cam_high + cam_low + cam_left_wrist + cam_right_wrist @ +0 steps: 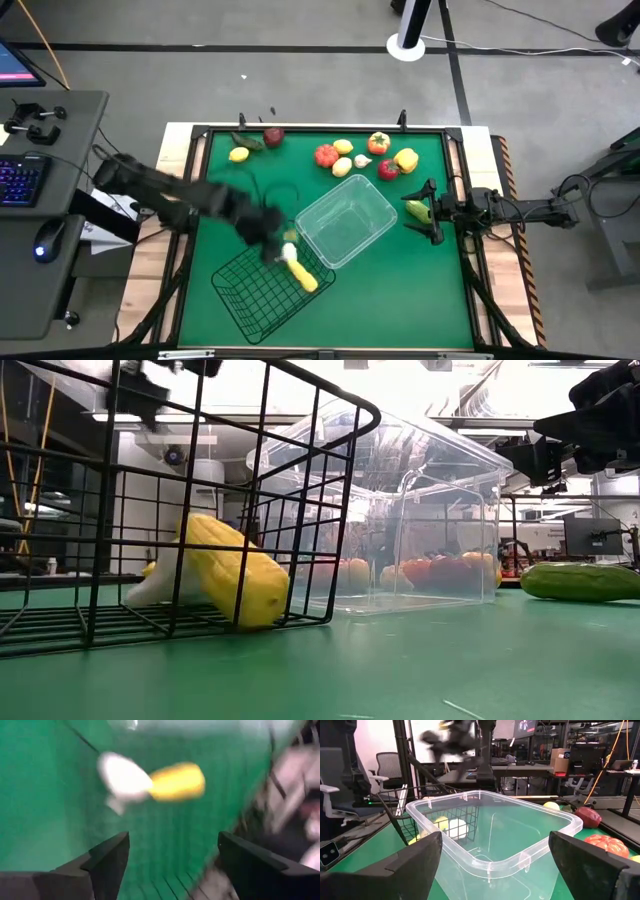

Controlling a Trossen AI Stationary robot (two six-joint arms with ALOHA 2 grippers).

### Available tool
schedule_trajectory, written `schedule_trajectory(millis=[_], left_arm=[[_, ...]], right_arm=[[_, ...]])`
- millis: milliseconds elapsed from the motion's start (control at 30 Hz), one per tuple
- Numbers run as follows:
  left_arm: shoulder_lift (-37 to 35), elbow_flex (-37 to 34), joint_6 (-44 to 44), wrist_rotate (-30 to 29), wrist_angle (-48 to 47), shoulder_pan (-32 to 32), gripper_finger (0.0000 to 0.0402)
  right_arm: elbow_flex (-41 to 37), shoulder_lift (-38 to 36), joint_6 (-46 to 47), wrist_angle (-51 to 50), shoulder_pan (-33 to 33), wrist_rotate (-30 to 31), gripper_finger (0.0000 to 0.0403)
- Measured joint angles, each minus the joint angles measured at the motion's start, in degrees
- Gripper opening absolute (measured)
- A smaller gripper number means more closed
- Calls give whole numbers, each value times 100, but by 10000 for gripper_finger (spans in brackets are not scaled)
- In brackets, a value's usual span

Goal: Sort produce into baskets
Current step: Put the top left lemon into the transparent bin

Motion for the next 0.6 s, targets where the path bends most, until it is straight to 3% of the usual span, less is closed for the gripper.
schedule_trajectory(millis=[167,333,467,600], left_arm=[[-274,211,980,-958,-51,2127,292],[162,201,1565,-1417,76,4389,291],[665,195,1039,-1514,522,5469,291],[1091,195,854,-1510,1036,6053,291]], right_arm=[[0,1,0,-1,-1,1,360],[1,1,-1,0,-2,0,360],[0,1,-1,0,-2,0,360],[0,1,0,0,-1,0,360]])
